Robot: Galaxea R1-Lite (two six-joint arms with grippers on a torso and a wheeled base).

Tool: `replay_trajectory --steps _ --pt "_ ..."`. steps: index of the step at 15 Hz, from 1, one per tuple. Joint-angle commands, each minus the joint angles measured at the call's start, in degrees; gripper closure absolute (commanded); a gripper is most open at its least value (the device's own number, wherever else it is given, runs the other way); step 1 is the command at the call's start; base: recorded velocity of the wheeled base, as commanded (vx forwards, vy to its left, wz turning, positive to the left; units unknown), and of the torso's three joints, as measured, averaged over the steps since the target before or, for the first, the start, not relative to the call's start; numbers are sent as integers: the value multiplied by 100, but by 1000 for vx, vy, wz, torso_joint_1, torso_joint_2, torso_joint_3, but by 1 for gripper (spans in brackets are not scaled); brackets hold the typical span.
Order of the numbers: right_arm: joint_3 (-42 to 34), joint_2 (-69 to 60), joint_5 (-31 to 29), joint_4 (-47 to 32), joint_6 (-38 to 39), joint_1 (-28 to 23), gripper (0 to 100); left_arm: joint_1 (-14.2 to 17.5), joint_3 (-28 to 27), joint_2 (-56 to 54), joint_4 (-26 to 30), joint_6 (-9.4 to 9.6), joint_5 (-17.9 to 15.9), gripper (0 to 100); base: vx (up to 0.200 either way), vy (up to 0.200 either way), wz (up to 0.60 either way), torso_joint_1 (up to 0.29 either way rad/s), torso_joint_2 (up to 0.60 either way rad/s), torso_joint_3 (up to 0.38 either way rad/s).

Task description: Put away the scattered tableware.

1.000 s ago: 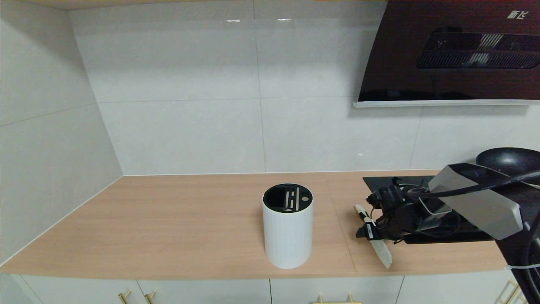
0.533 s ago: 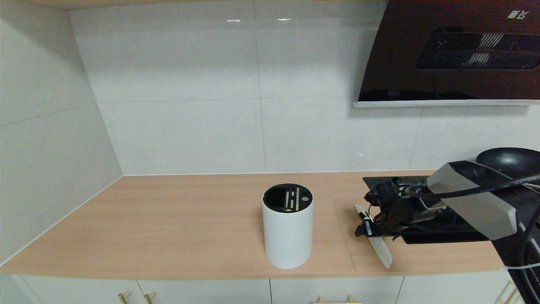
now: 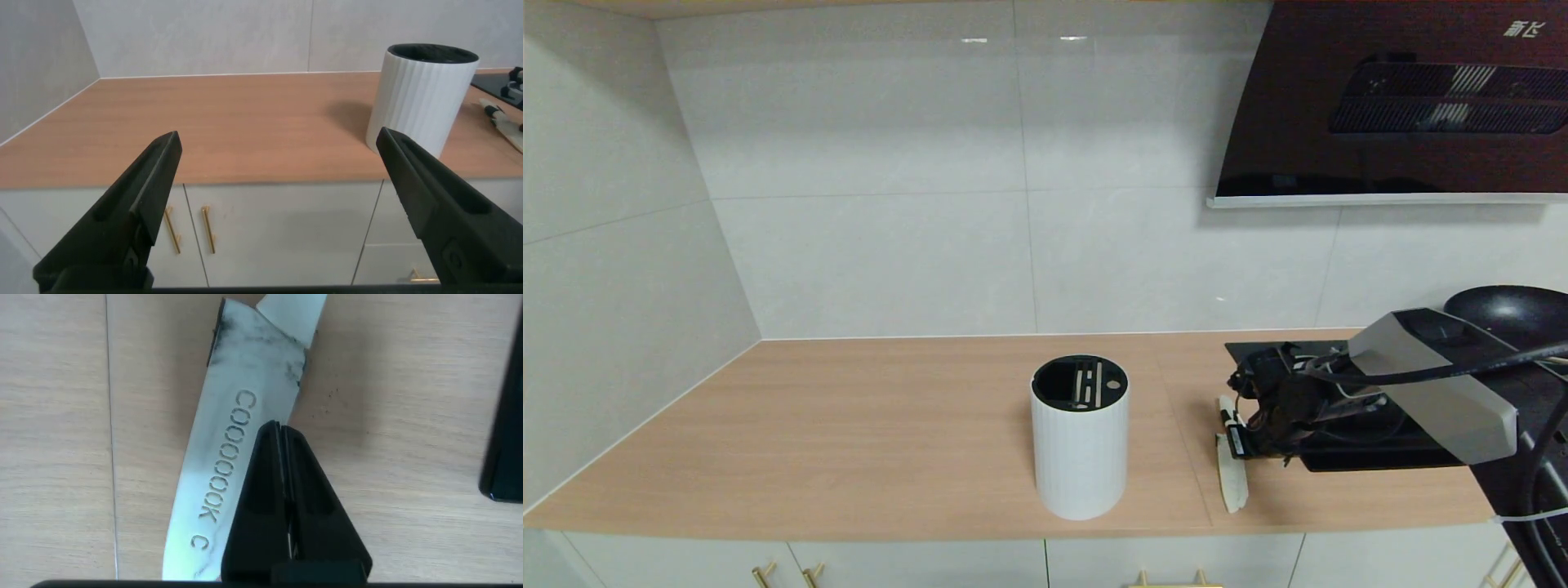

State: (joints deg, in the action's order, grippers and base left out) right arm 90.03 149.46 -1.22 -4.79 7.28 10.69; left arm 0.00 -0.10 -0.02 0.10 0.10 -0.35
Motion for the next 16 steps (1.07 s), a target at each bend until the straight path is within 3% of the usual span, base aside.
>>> replay_trajectory --steps 1,5,6,11,16 --pt "24 5 -10 22 11 3 100 0 1 2 -1 -1 0 0 0 0 0 0 0 0" --pt "-504 -690 -221 215 160 3 100 0 1 2 -1 -1 0 0 0 0 0 0 0 0" --pt "-785 -910 -212 541 257 3 0 0 1 2 -1 -1 0 0 0 0 0 0 0 0" --pt "-2244 -2078 -212 2175 424 38 0 0 1 2 -1 -1 0 0 0 0 0 0 0 0" --pt "-2596 -2430 324 2316 494 3 0 0 1 2 -1 -1 0 0 0 0 0 0 0 0"
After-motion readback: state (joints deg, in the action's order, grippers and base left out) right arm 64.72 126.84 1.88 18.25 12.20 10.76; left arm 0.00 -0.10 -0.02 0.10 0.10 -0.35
